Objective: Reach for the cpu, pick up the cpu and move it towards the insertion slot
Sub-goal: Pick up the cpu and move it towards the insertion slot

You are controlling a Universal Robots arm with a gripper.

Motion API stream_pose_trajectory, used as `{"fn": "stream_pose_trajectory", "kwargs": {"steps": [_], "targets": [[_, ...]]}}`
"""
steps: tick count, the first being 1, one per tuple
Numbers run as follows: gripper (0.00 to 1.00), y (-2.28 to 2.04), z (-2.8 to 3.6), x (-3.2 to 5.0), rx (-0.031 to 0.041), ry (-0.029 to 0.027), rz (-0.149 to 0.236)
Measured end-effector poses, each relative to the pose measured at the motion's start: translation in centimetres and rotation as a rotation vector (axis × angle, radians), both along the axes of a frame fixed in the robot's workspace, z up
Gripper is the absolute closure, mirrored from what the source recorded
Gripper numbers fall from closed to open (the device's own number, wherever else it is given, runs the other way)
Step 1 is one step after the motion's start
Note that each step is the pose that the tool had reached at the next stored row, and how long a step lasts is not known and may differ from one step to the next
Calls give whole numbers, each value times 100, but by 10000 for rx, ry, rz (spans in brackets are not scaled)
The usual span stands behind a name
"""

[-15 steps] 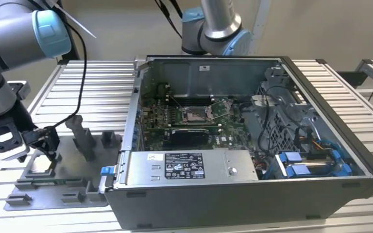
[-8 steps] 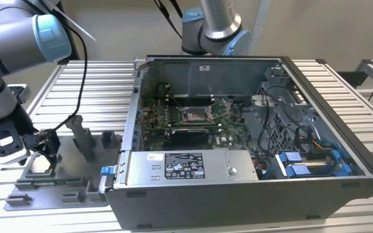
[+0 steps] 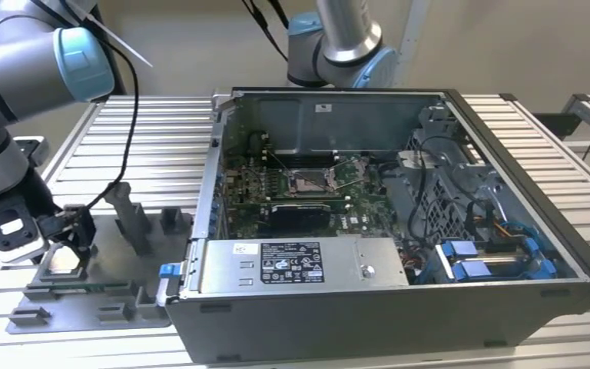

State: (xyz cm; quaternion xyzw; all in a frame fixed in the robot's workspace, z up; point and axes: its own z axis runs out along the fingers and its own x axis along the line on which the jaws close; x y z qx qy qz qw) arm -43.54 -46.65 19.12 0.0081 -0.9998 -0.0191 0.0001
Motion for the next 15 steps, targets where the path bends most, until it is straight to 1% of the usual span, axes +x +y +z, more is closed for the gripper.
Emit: {"fn": "stream_pose_trajectory", "kwargs": {"steps": [15], "targets": [[0,0,-51,24,1,-1,0]]}}
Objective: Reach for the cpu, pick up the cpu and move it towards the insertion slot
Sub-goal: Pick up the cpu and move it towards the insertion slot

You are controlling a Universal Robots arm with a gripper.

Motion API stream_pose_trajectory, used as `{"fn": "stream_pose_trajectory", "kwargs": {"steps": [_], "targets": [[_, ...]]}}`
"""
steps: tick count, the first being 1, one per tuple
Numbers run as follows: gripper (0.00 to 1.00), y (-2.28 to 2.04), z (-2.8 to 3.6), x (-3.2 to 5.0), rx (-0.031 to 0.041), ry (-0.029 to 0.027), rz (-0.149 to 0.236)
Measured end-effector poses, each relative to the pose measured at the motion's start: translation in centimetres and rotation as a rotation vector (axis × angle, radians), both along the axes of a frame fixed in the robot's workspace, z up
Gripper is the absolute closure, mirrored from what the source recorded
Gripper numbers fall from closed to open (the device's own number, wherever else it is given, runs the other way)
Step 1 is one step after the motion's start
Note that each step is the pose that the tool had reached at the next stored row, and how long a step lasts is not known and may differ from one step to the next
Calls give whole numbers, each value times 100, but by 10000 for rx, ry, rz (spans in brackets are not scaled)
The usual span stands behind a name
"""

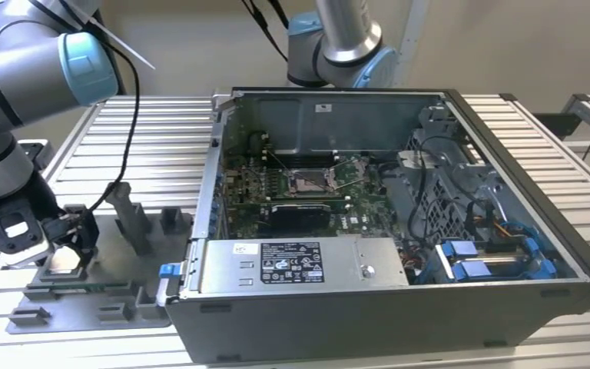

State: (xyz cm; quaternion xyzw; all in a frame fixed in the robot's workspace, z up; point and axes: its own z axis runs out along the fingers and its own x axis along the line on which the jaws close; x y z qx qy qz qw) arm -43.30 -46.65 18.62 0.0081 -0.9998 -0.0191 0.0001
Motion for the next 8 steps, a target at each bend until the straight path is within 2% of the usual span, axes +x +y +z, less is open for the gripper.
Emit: {"fn": "stream_pose_trajectory", "kwargs": {"steps": [8], "targets": [[0,0,-1,0,0,0,0]]}}
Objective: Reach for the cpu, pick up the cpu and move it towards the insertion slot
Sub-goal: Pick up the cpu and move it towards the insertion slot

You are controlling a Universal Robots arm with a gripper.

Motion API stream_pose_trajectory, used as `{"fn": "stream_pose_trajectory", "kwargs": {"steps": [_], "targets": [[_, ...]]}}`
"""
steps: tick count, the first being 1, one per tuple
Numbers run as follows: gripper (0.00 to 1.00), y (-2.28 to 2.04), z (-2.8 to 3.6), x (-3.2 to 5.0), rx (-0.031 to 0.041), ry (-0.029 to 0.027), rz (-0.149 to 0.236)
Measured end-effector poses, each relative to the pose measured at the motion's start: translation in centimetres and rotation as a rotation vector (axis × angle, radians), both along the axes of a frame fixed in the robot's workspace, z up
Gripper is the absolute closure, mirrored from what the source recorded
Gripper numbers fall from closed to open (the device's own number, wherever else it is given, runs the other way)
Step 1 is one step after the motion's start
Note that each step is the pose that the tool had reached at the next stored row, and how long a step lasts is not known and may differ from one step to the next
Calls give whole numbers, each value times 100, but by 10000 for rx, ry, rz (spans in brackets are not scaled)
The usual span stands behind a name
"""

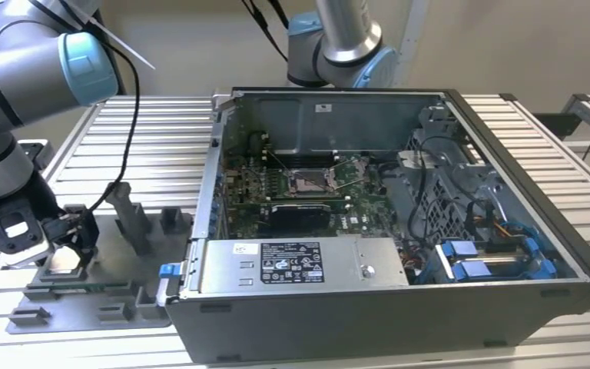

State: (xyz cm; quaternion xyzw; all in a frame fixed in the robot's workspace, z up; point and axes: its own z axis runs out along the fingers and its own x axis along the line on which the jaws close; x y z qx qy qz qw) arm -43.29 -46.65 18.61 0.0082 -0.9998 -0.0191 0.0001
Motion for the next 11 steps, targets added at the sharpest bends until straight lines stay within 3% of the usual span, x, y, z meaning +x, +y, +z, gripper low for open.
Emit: {"fn": "stream_pose_trajectory", "kwargs": {"steps": [4,5,11], "targets": [[0,0,0,0,0,0,0],[100,0,0,0,1,0,0],[100,0,0,0,1,0,0]]}}
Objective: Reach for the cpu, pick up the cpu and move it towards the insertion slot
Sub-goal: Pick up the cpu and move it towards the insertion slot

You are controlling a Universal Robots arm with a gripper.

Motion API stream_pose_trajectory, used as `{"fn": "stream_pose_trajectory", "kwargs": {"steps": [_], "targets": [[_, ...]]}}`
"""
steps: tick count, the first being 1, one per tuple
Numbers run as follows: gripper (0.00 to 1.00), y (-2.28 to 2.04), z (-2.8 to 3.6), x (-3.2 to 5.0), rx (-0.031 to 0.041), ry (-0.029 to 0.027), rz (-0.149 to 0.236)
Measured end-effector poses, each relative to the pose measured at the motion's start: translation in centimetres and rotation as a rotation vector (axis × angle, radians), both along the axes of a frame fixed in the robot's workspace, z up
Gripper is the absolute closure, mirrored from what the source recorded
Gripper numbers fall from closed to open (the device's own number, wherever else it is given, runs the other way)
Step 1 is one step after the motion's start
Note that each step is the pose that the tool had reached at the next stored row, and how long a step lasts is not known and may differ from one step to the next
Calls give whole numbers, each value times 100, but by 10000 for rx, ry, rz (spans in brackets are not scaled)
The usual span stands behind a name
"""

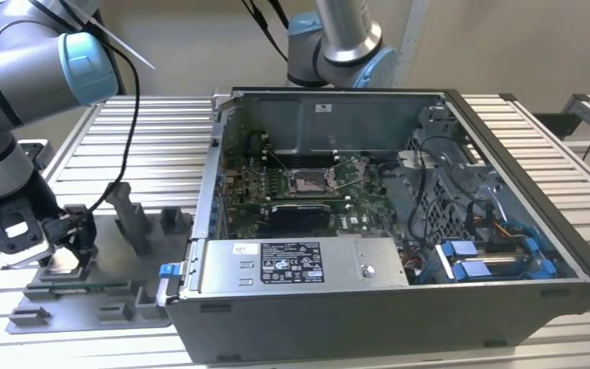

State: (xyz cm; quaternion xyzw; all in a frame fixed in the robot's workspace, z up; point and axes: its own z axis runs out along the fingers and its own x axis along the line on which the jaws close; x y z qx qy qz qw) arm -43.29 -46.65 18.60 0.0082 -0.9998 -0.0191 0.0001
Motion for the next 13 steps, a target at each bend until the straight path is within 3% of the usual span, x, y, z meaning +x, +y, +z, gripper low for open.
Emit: {"fn": "stream_pose_trajectory", "kwargs": {"steps": [13], "targets": [[100,0,0,0,1,0,0]]}}
